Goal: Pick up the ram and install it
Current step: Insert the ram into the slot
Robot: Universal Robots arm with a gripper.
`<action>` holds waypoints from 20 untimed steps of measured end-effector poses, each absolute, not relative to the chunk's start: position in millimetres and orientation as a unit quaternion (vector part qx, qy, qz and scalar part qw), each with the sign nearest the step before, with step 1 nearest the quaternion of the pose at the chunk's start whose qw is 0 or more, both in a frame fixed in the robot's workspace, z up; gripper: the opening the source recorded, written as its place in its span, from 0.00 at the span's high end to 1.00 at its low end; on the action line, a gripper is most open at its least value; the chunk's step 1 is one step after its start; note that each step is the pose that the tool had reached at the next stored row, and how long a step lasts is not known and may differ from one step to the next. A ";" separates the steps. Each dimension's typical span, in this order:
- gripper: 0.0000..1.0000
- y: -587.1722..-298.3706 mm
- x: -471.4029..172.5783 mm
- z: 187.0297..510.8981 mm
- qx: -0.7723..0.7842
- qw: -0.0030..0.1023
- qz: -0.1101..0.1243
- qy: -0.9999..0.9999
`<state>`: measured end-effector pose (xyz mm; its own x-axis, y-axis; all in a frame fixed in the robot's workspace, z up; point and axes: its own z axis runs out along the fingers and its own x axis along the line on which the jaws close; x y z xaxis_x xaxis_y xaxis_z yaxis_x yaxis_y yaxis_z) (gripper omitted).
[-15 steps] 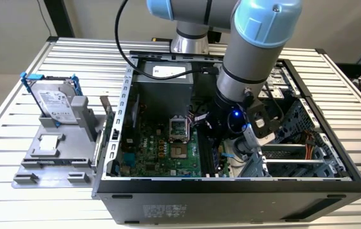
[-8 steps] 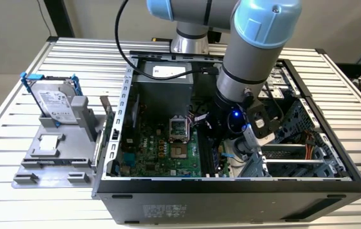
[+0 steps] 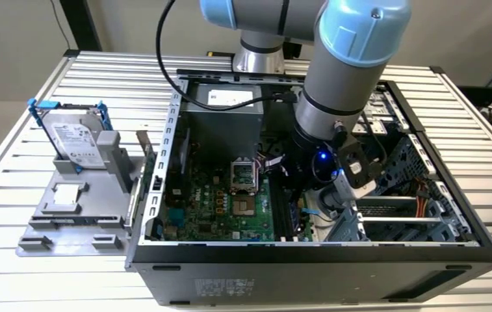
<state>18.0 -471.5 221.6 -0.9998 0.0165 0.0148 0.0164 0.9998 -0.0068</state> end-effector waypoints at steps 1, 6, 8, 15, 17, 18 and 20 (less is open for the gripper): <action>1.00 -471.6 18.0 220.5 -0.008 0.007 0.003 -1.000; 1.00 -471.7 18.0 216.9 -0.008 0.008 0.004 -1.000; 1.00 -471.6 18.0 216.4 -0.008 0.008 0.004 -1.000; 0.00 -471.7 17.9 225.0 -0.013 0.008 0.003 -1.000; 0.00 -471.7 18.0 233.8 -0.013 0.008 0.003 -1.000; 0.00 -471.7 18.0 238.3 -0.012 0.008 0.003 -1.000; 0.00 -470.3 18.0 240.8 -0.012 0.008 0.003 -1.000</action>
